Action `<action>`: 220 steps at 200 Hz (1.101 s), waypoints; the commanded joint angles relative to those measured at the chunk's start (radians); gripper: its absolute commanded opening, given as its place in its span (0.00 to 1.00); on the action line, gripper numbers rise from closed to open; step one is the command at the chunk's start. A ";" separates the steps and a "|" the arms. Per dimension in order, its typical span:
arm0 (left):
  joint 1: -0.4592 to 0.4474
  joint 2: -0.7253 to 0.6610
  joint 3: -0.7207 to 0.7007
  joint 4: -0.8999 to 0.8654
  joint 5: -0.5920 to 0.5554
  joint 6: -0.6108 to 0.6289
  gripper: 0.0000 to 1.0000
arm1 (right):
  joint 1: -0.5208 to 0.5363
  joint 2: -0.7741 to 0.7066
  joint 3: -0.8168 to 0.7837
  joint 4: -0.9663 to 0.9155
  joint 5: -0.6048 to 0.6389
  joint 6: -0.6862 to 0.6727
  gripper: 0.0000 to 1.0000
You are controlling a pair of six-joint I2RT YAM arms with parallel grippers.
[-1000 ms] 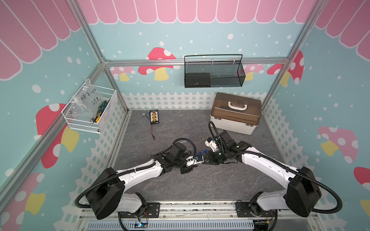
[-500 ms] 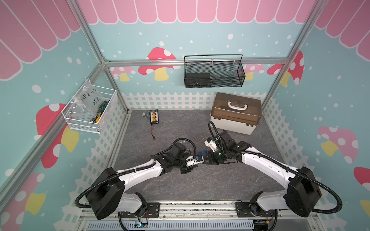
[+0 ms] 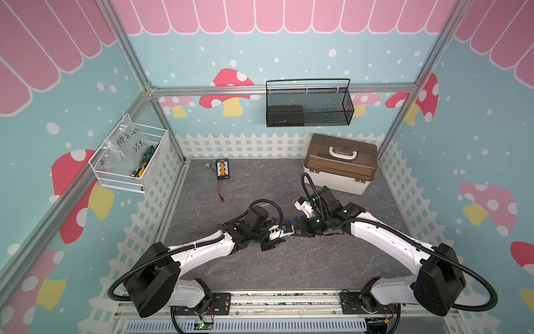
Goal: Insert stoppers into test tubes
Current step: Pick up the test tube at the center of the board.
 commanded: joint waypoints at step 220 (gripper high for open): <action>0.132 -0.012 0.111 -0.116 -0.123 -0.194 0.08 | -0.123 0.016 0.175 -0.111 0.484 -0.424 0.36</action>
